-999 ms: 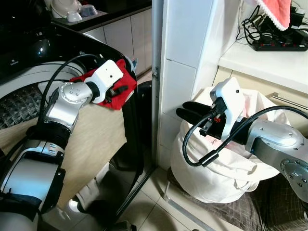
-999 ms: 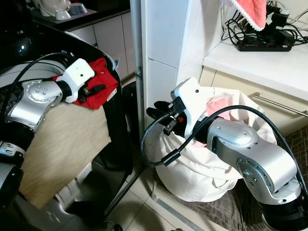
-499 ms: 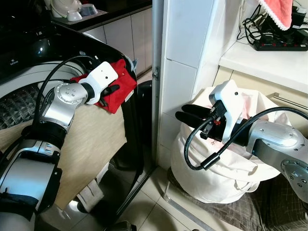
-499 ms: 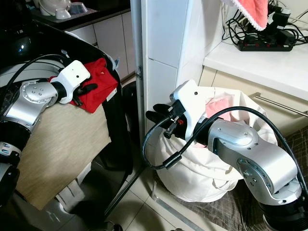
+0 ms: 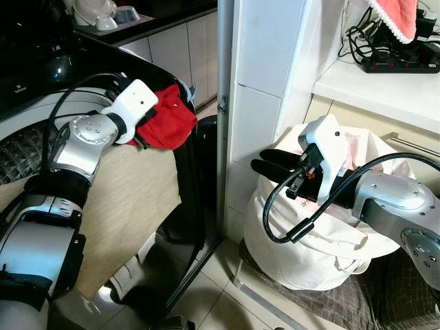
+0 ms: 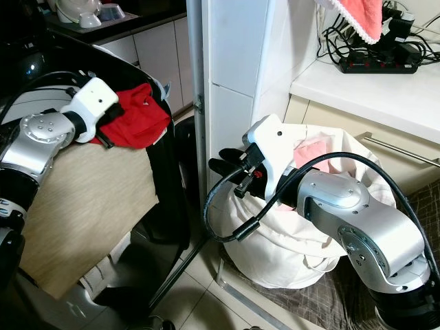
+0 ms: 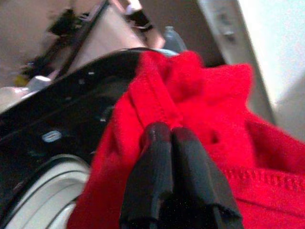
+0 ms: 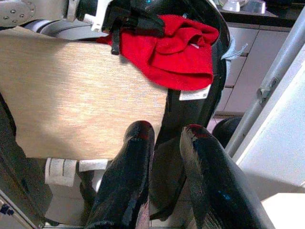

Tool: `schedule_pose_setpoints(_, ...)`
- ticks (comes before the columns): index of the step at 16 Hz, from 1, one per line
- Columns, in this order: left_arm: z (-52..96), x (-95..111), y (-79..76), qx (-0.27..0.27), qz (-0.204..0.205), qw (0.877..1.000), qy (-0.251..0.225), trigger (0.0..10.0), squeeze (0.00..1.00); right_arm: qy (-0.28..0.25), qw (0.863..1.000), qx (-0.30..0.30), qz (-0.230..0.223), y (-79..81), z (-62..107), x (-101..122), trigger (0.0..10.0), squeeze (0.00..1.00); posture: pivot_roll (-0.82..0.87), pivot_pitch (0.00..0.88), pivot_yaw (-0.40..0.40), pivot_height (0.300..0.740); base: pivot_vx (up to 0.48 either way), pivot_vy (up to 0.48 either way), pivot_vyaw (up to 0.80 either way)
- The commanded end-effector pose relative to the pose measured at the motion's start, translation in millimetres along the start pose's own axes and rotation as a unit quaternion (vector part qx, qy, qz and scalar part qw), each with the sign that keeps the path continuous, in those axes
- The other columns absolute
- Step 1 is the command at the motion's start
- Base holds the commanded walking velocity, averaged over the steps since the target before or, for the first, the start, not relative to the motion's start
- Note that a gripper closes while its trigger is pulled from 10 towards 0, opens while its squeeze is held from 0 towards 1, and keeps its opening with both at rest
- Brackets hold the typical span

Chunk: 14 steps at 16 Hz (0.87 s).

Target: Clothes washing

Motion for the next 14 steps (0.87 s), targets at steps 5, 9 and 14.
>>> schedule_pose_setpoints(5,35.6,19.8,98.3,0.328,-0.074,0.942,0.002,0.0,0.0,-0.004,1.0,-0.005,0.005,-2.1,1.3,2.3,10.0,0.0,-0.09,0.0,0.038,0.74,0.0,0.0,0.0)
schedule_pose_setpoints(9,84.2,-3.7,152.9,0.453,-0.153,0.873,0.097,0.0,0.0,-0.008,1.0,0.001,0.009,0.8,1.4,4.5,10.0,0.0,-0.09,0.0,0.041,0.74,0.0,0.0,0.0)
schedule_pose_setpoints(14,53.1,-34.4,106.6,0.283,-0.022,0.953,0.11,10.0,0.0,-0.012,1.0,0.017,0.01,6.7,-3.4,5.1,10.0,0.0,-0.08,0.0,0.035,0.74,0.0,0.0,0.0)
Point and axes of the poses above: a point about 5 cm out from each wrist's last joint towards the gripper, its own z axis pointing back from the gripper into the wrist, its own x axis along the axis of the wrist's last joint, y = z × x, the point moved 2 cm from there along -z, pointing out of the wrist towards the gripper, and after that the axes turned 9 degrees about -z, right-handed, at the moved point
